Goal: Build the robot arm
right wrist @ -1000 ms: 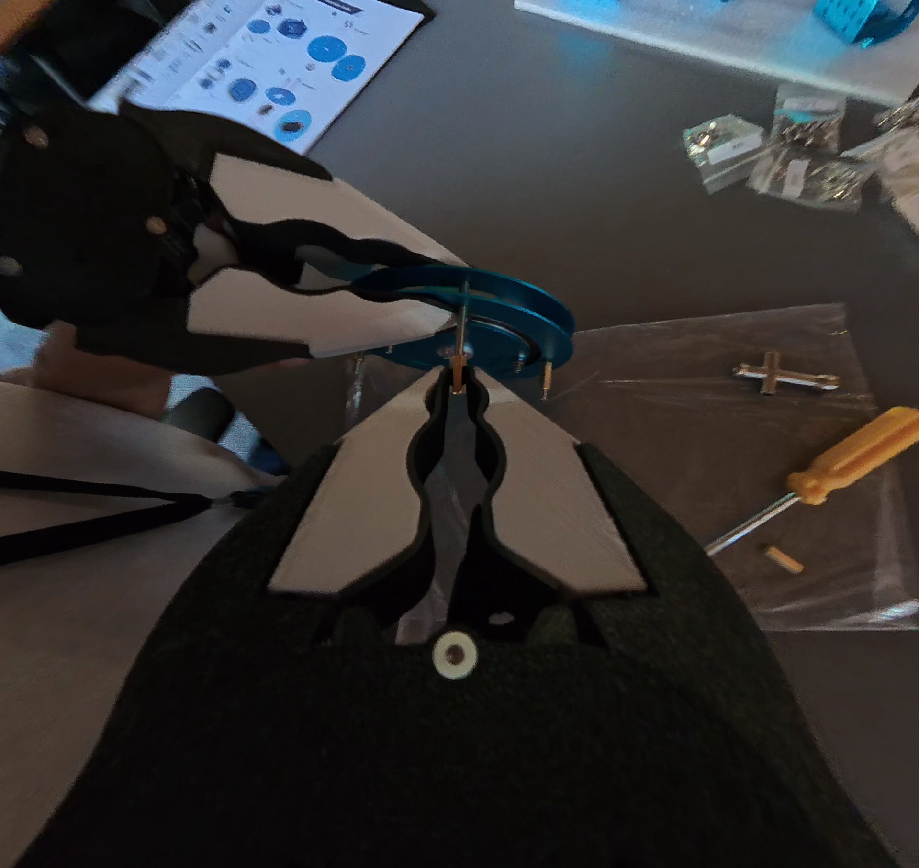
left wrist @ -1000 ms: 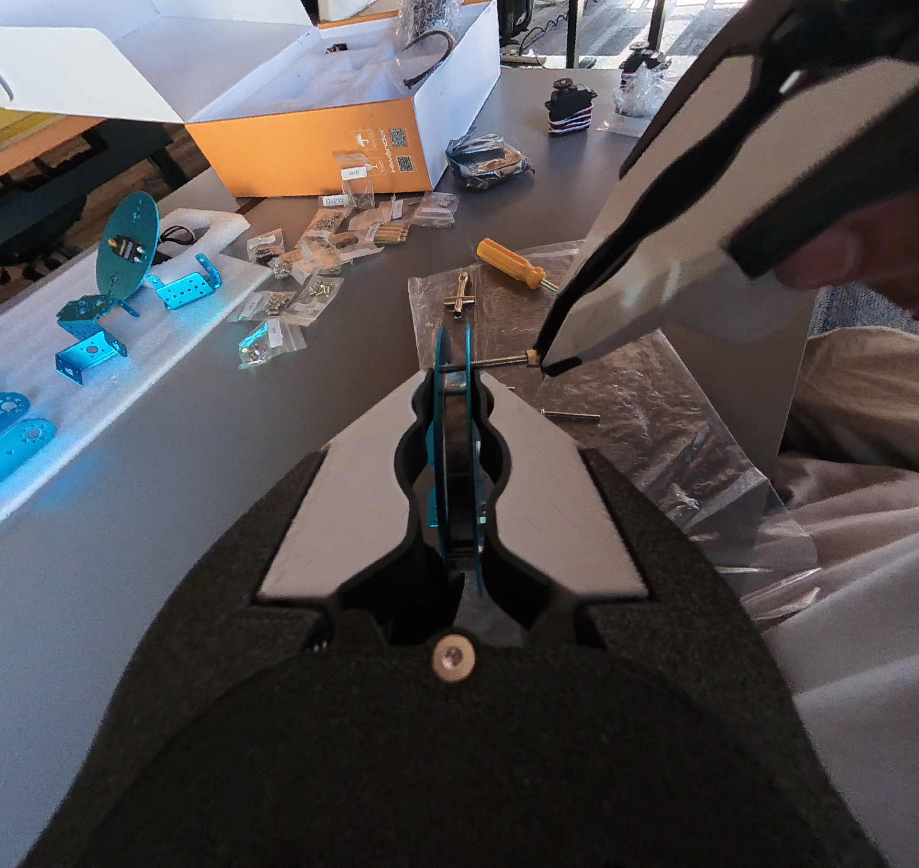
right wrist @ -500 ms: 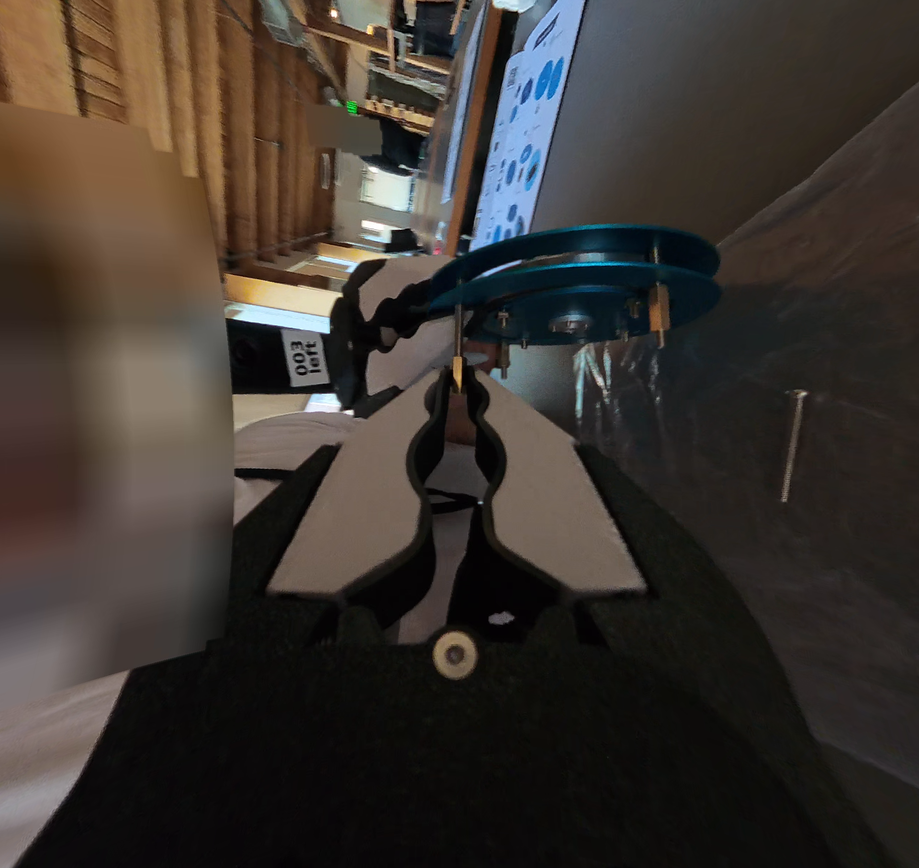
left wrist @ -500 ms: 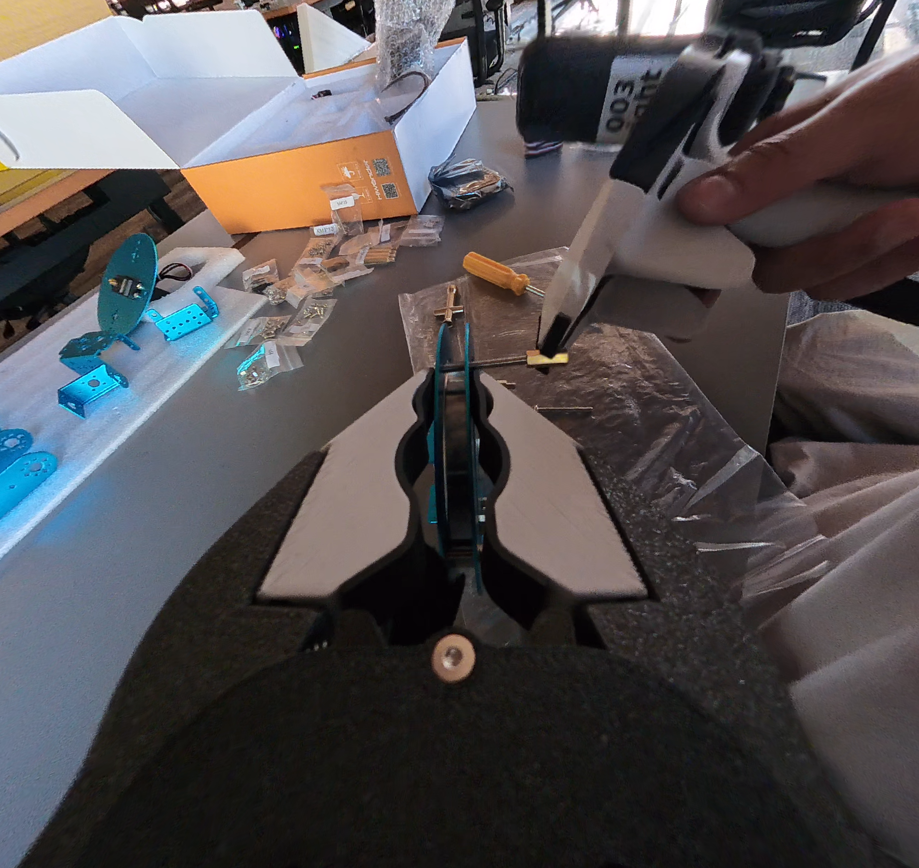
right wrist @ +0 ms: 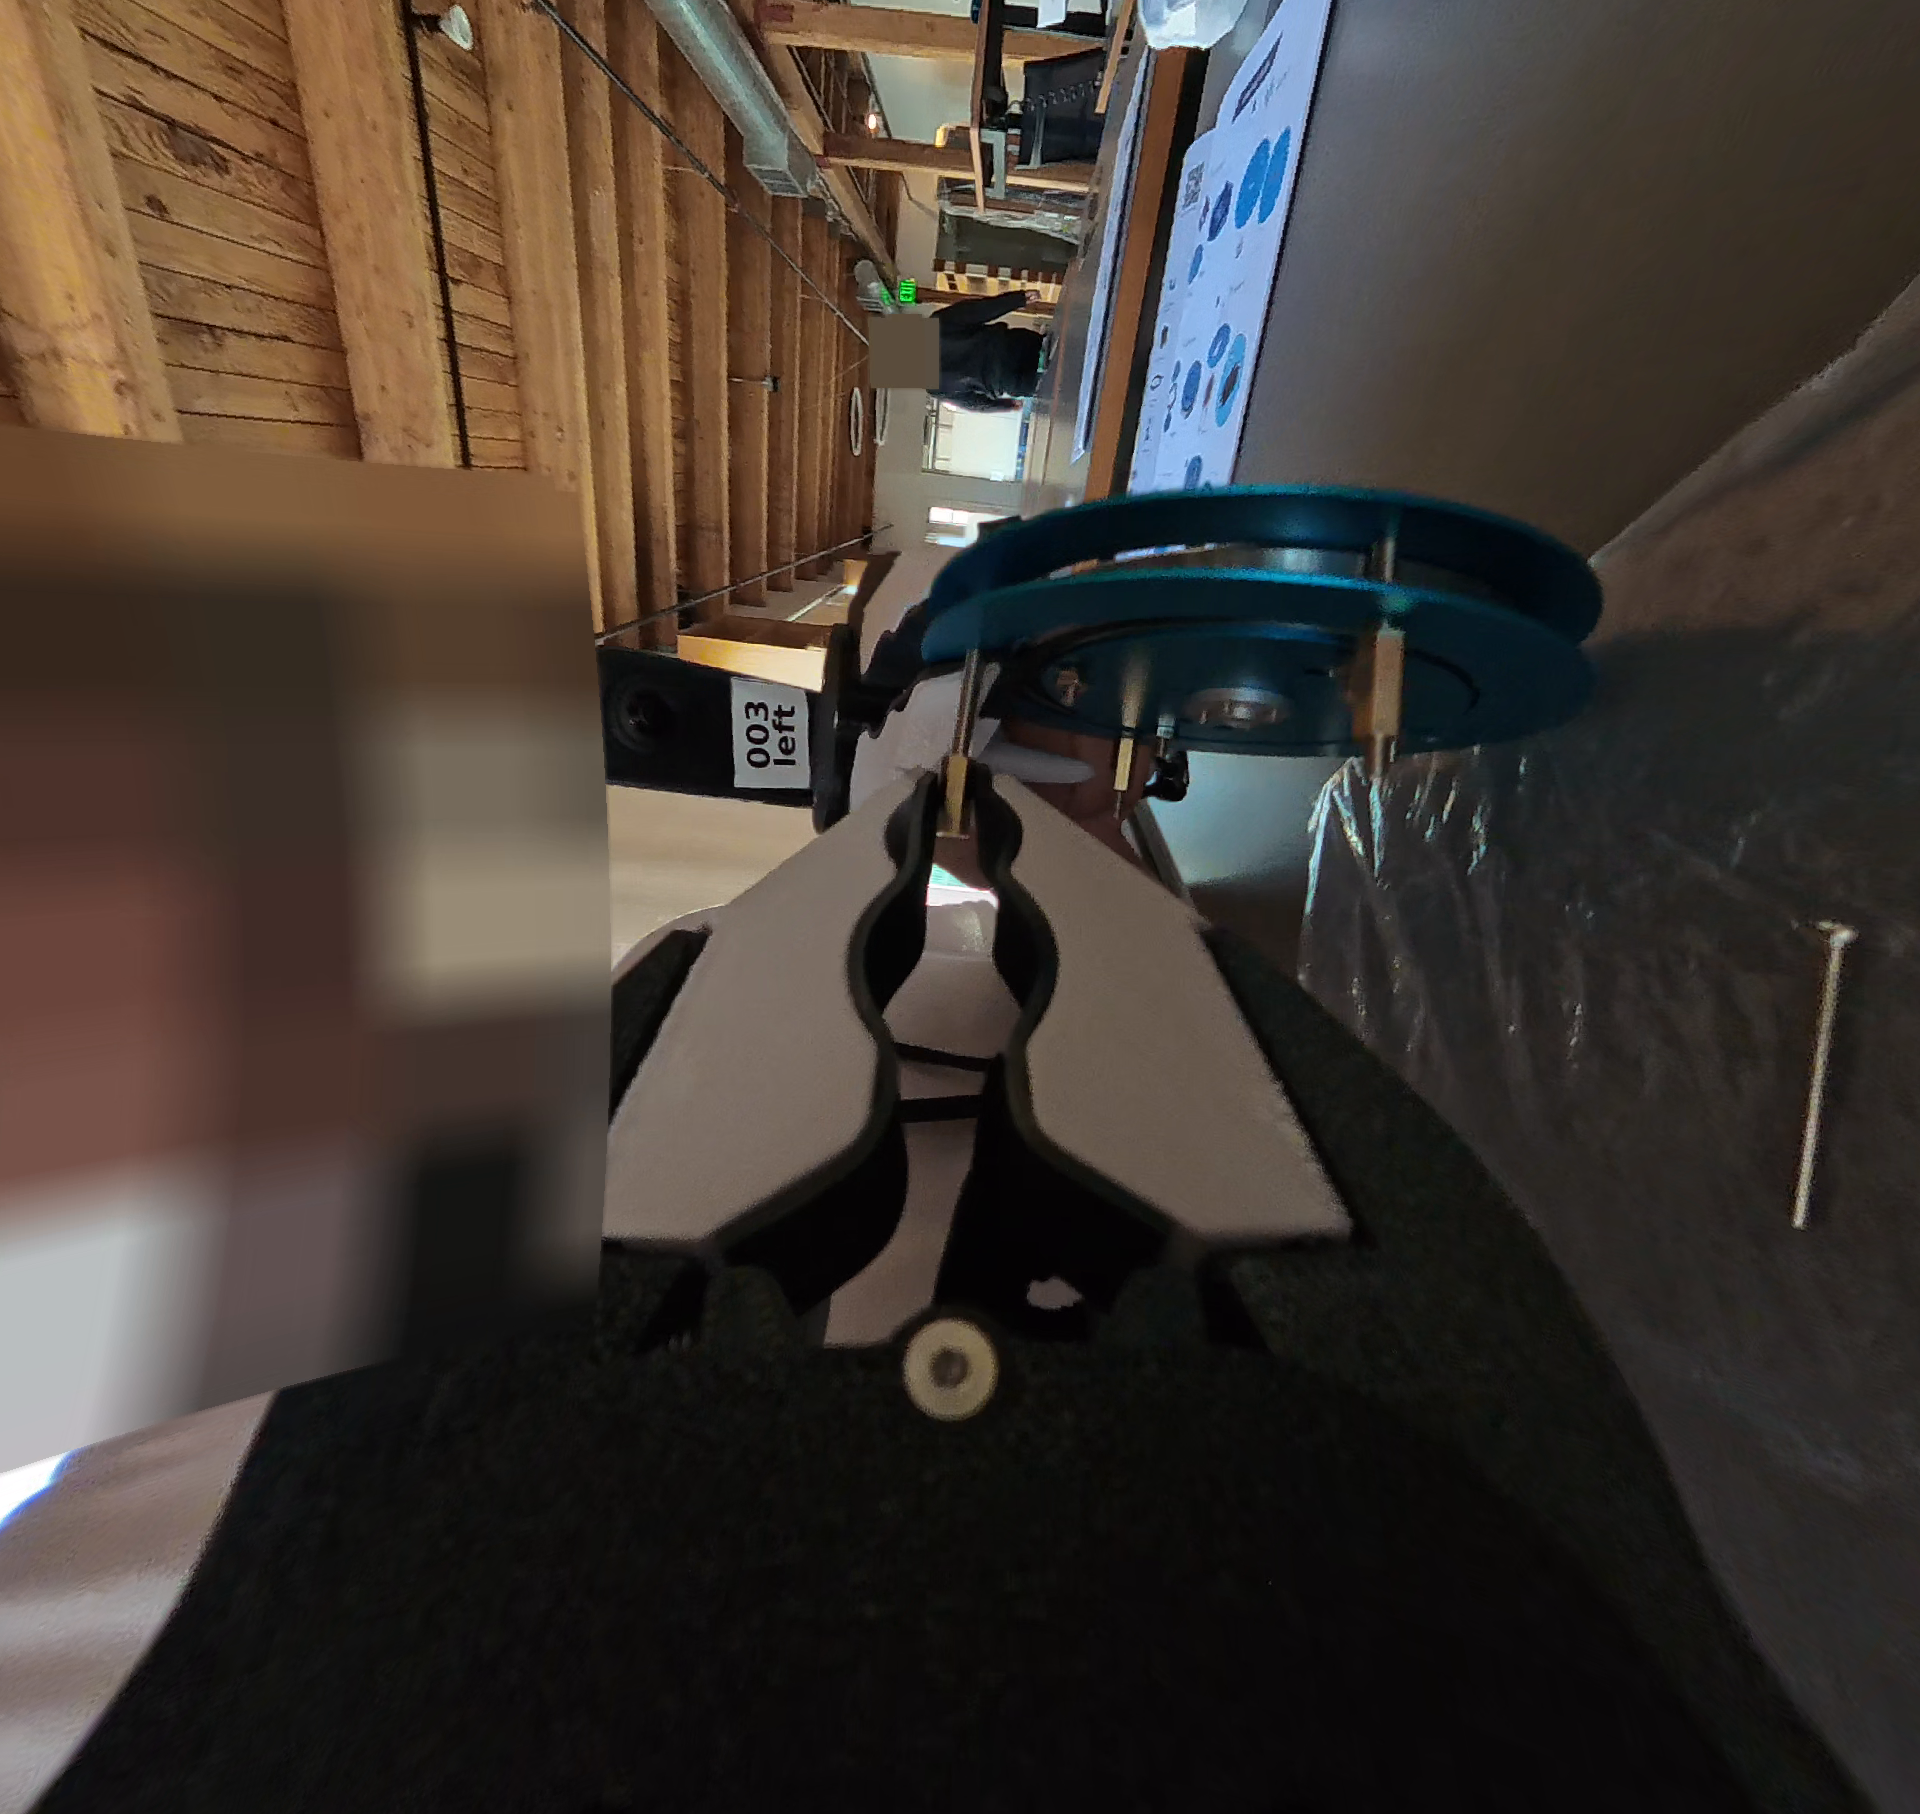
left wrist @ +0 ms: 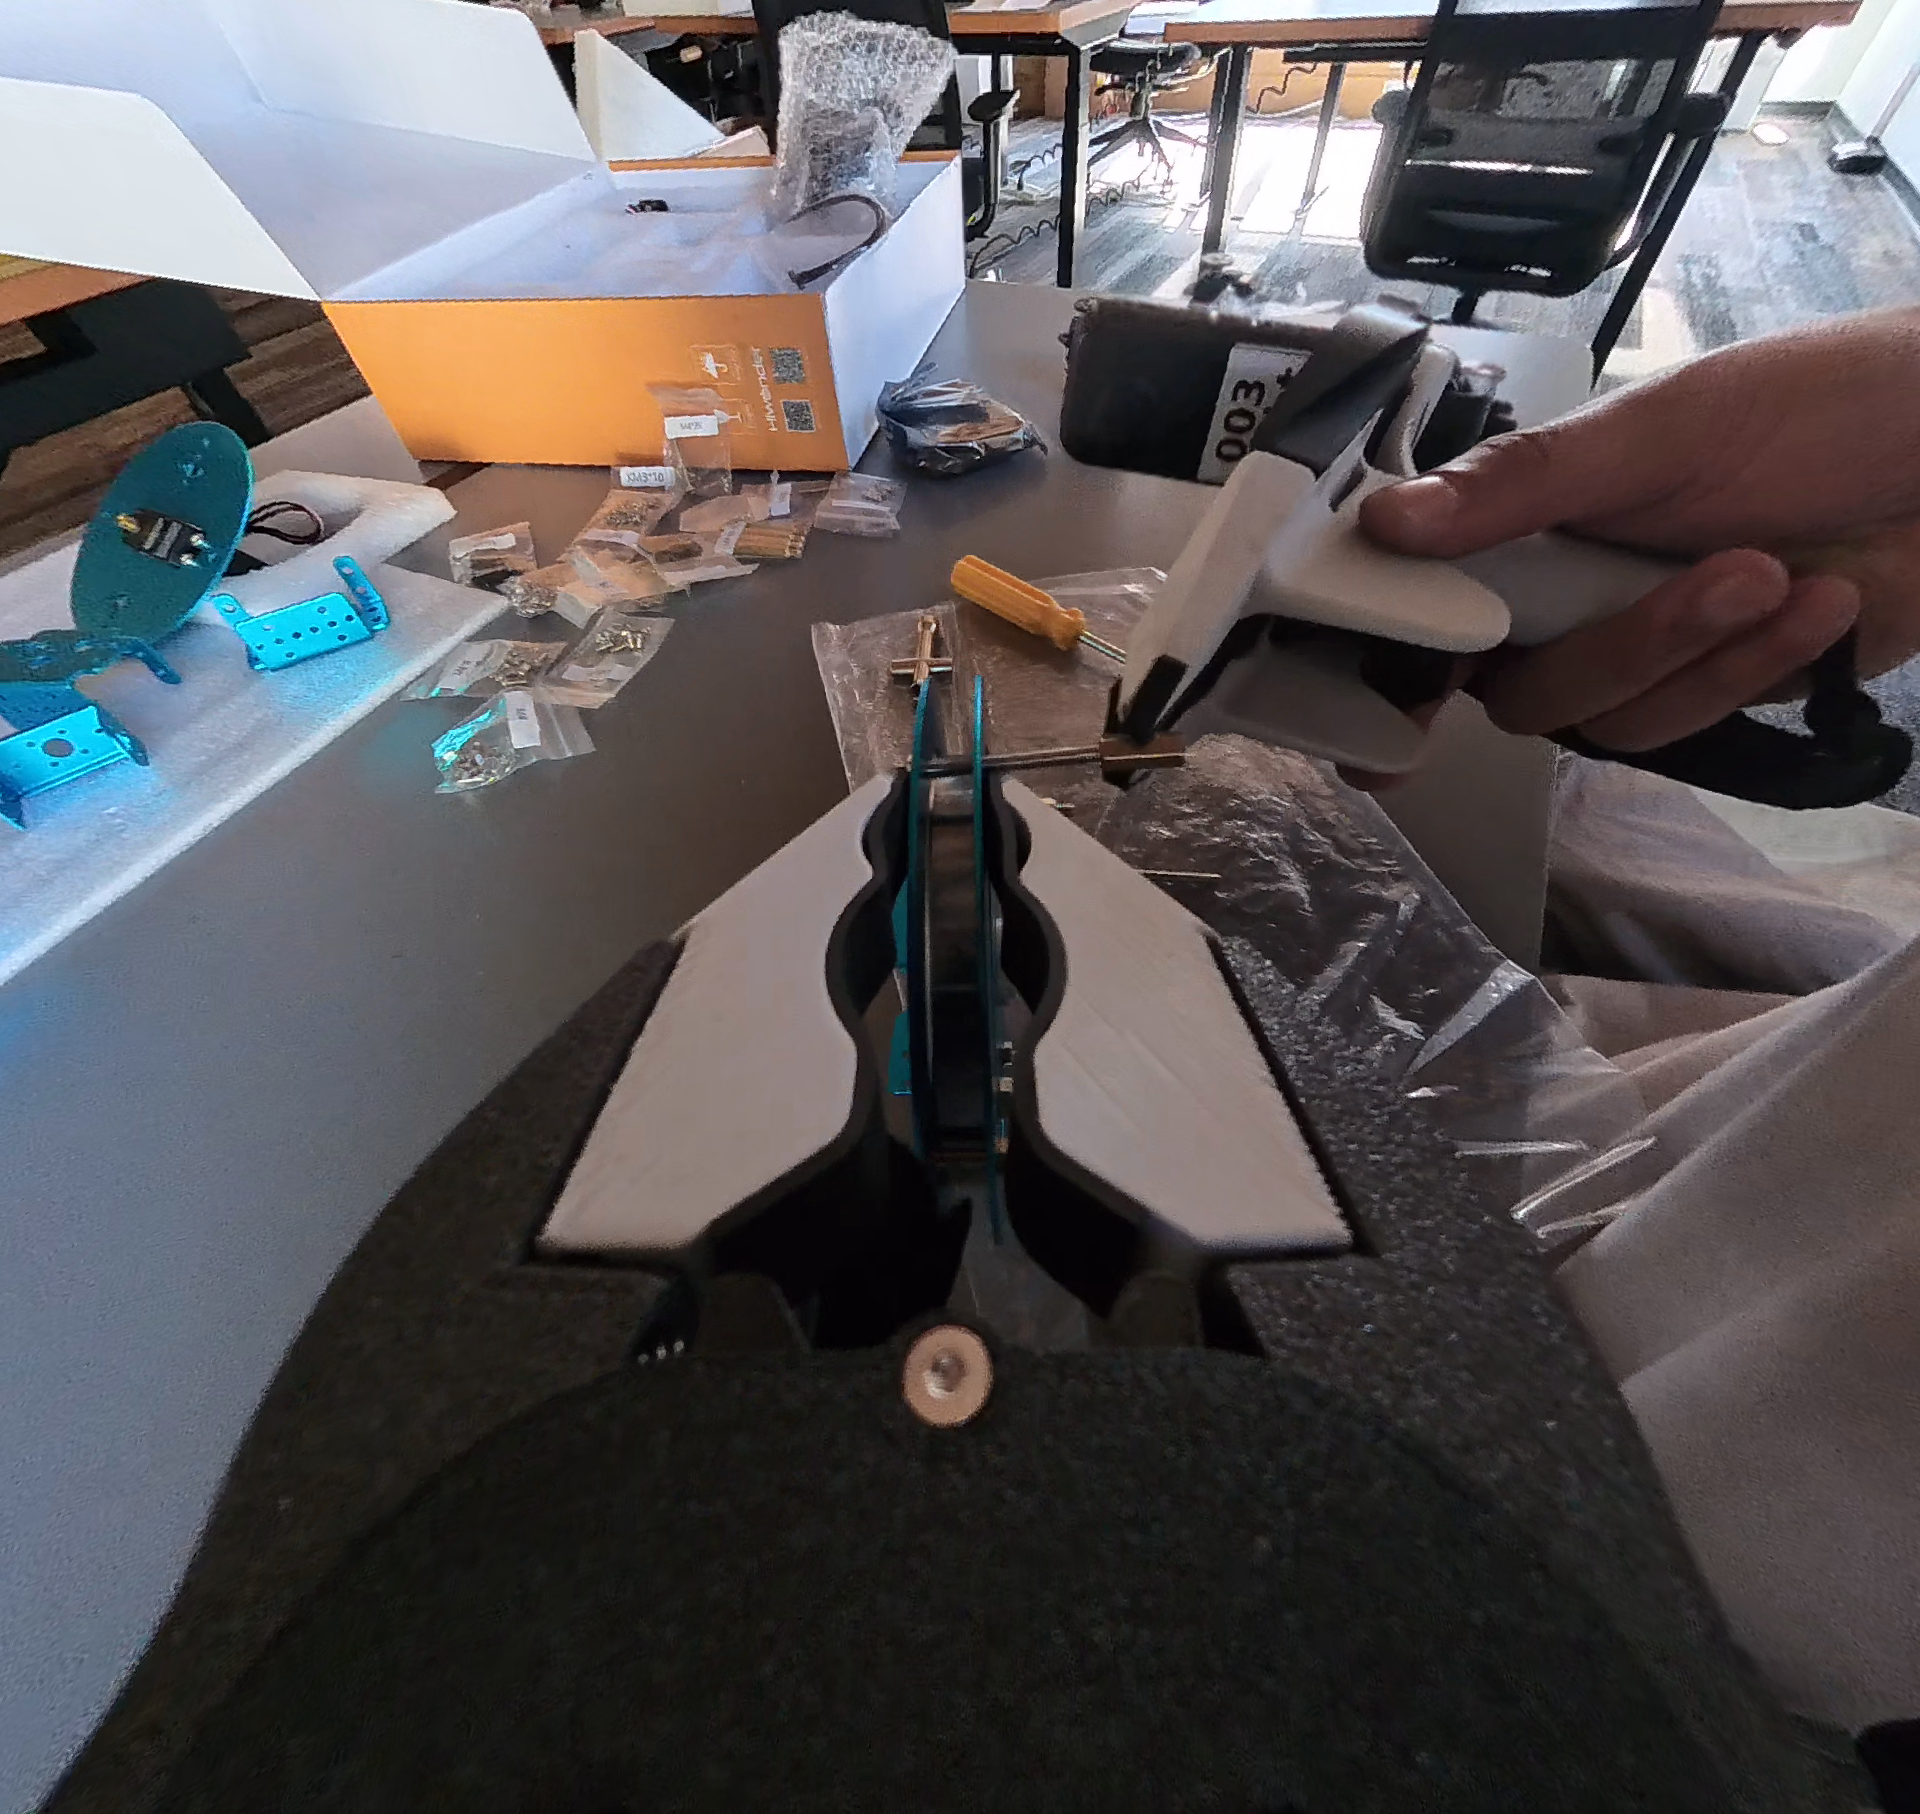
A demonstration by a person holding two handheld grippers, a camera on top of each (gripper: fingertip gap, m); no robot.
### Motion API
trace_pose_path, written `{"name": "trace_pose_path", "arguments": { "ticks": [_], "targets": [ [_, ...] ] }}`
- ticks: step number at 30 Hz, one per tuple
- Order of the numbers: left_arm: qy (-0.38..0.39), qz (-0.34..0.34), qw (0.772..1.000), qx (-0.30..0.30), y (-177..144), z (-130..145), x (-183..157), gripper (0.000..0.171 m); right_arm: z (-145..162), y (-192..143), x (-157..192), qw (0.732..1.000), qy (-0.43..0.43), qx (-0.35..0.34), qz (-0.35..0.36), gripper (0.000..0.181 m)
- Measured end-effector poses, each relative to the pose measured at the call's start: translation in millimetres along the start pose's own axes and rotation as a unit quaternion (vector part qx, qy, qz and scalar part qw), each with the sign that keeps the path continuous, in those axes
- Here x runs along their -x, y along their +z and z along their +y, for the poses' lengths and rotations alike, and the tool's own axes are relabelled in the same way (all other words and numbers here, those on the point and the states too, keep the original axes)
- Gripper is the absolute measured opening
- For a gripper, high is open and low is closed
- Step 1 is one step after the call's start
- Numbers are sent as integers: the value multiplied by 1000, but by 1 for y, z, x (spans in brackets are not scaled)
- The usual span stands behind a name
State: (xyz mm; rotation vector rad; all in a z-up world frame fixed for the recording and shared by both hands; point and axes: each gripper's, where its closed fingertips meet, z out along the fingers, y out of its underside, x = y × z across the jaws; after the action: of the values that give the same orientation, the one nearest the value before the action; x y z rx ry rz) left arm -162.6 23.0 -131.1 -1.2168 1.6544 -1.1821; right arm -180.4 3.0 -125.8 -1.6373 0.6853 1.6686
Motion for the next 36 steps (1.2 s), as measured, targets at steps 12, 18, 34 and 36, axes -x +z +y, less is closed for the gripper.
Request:
{"name": "trace_pose_path", "arguments": {
  "ticks": [12,18,34,36],
  "targets": [
    [-23,7,1000,-2,2,0,4,12,-20,-12,-1,985,-158,-17,73,17],
    [-19,9,1000,2,5,-1,3,12,-10,-2,3,962,-249,9,116,45],
    [-16,5,1000,2,5,-1,2,12,-19,-14,-16,964,-221,-3,149,41],
    [-17,6,1000,2,5,-1,2,12,-28,-24,-21,960,-222,-26,170,29]
  ]
}}
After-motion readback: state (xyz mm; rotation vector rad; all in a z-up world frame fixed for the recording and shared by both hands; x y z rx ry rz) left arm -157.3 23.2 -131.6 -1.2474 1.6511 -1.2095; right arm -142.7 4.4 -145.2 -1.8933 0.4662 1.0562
